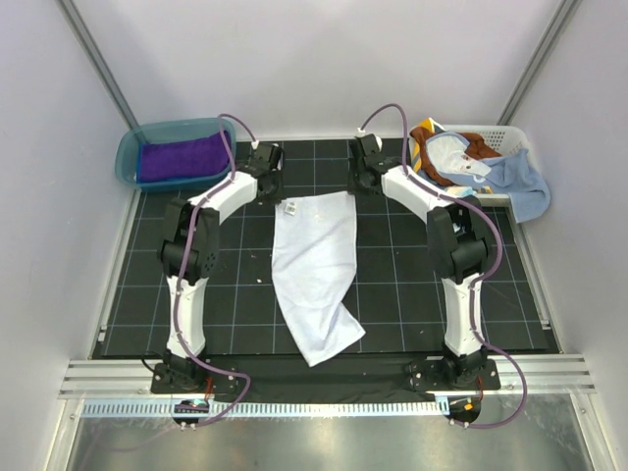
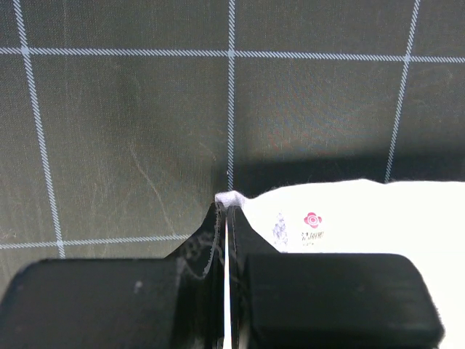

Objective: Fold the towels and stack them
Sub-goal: Flatten out the crumpled towel

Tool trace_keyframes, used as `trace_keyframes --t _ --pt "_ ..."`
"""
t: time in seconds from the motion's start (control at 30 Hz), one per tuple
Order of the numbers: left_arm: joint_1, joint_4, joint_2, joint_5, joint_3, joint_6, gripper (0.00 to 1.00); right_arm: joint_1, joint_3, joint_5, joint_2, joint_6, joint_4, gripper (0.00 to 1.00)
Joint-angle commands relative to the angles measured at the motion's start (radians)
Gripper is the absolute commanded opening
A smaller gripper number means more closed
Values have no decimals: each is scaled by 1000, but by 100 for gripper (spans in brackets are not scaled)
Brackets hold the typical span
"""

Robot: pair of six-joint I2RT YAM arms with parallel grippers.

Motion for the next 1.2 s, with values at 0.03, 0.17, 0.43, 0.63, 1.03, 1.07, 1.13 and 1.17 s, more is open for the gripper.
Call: trace_keyframes --t 0.03,0.17,0.43,0.63,1.03,1.07,1.13,1.17 --pt "8 30 -72 18 -17 -12 0 -3 -16 27 -78 -15 29 1" --pt "8 44 -132 28 -34 -18 0 -3 -45 39 -125 -15 35 1" --pt "5 3 -321 70 -93 -53 0 -3 -90 12 -331 -33 -2 1" --pt "-44 -49 -545 105 -163 -6 0 11 -180 -48 -590 -46 -6 1" --pt "-195 -149 -1048 134 -303 45 0 60 -243 -198 -1033 -69 -104 1" --pt "-198 -155 -1092 152 -301 45 0 59 -239 -209 -1044 -66 -114 1" --pt "-205 -175 -1132 176 -289 44 0 66 -231 -241 -1072 -55 -131 1" --pt "-208 -184 -1161 189 -284 44 0 68 -228 -249 -1093 -52 -134 1"
